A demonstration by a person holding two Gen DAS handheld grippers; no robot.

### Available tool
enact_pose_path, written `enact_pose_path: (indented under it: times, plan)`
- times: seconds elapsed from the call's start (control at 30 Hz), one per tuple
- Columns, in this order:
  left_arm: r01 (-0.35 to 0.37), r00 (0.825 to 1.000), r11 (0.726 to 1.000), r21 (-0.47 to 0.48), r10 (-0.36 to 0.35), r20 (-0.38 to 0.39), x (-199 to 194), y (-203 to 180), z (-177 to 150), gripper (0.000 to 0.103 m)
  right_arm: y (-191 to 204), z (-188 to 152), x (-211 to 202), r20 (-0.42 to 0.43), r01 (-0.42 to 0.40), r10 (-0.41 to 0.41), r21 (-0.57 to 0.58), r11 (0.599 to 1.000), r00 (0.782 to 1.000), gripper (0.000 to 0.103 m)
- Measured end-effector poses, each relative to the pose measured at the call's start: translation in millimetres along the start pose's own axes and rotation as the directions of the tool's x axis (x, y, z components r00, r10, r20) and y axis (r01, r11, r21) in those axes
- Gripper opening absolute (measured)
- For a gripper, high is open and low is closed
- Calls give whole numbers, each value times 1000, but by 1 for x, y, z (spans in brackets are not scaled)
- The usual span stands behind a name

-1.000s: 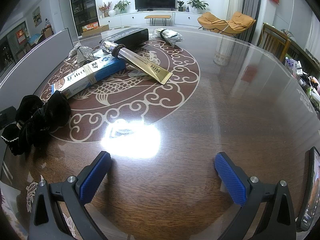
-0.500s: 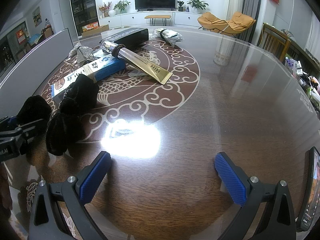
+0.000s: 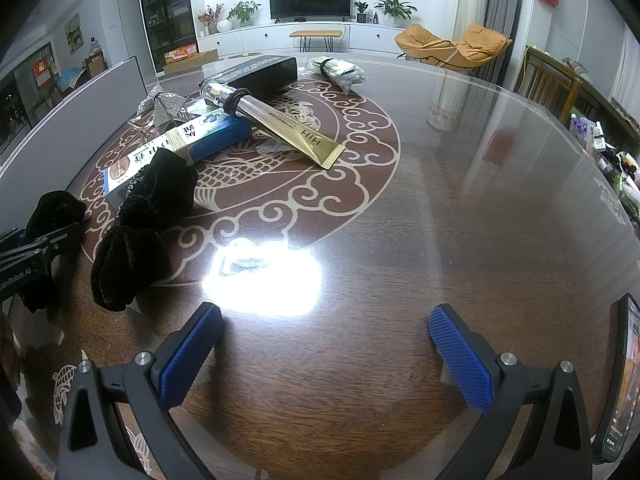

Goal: Organize objects
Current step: 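Hold the black fabric bundle in the left tool above the table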

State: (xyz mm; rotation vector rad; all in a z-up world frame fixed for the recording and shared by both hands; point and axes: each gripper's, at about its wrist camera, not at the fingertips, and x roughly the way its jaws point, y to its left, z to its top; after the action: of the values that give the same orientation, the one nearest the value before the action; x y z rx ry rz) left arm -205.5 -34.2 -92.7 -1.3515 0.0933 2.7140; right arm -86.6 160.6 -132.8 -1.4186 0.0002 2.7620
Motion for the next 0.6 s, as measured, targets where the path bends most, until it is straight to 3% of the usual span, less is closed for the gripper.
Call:
enact_pose_path:
  times: [0.03, 0.13, 0.6]
  plan:
    - [-10, 1000, 1000, -9, 9, -10, 3, 2, 1, 92, 0, 0, 0, 0, 0, 0, 0, 1000, 1000, 103]
    - [-28, 999, 999, -33, 27, -35, 10, 9, 6, 103, 0, 0, 0, 0, 0, 0, 0, 1000, 1000, 103]
    - [-22, 1000, 999, -29, 22, -21, 12, 10, 6, 103, 0, 0, 0, 0, 0, 0, 0, 1000, 1000, 103]
